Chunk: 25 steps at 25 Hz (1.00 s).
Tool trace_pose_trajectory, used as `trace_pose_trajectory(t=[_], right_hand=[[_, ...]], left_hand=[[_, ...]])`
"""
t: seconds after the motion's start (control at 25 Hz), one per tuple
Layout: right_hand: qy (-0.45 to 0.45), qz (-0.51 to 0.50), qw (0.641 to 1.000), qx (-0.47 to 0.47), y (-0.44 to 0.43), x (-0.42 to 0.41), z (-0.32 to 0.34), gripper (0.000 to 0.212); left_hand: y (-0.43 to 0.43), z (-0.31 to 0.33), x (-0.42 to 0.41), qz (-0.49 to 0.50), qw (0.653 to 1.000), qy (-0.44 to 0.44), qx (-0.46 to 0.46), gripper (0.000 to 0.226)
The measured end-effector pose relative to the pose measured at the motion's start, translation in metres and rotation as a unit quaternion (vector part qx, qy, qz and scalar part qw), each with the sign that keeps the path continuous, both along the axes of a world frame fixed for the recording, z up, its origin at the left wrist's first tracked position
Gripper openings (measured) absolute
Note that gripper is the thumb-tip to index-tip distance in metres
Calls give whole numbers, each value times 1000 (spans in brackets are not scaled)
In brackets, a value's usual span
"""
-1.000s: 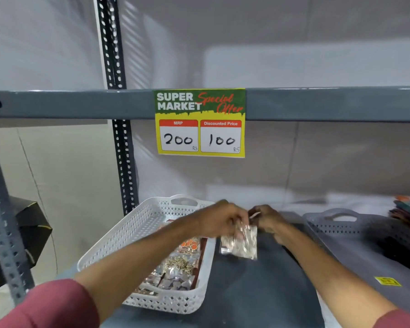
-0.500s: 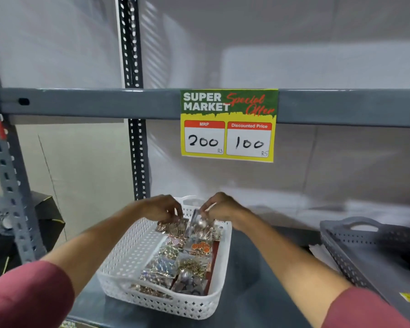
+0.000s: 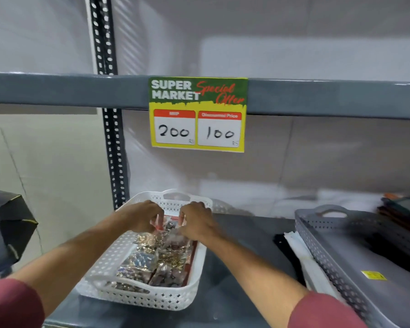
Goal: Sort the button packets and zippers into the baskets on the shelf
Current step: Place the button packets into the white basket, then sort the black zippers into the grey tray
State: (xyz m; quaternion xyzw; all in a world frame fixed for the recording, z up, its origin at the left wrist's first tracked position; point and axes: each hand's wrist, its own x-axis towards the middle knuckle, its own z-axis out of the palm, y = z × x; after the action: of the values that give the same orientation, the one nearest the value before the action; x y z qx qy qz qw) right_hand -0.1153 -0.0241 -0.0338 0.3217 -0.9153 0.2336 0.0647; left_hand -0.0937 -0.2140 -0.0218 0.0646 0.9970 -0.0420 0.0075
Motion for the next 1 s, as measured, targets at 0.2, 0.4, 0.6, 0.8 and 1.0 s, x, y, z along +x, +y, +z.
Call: trace_pose_trajectory(t=[0.2, 0.4, 0.6, 0.8, 1.0], right_hand=[[14, -52, 994, -100, 71, -11, 44, 6], [40, -202, 978, -7, 174, -28, 58, 9], [16, -247, 967, 54, 231, -11, 36, 17], [37, -235, 971, -11, 260, 11, 23, 20], [60, -222, 973, -38, 269, 16, 16, 19]], left_hand=[[61, 38, -5, -23, 991, 101, 85, 8], [171, 55, -7, -102, 963, 108, 226, 23], [268, 25, -8, -72, 927, 18, 367, 25], [329, -18, 1, -17, 907, -15, 420, 27], [335, -30, -3, 18, 892, -27, 450, 19]])
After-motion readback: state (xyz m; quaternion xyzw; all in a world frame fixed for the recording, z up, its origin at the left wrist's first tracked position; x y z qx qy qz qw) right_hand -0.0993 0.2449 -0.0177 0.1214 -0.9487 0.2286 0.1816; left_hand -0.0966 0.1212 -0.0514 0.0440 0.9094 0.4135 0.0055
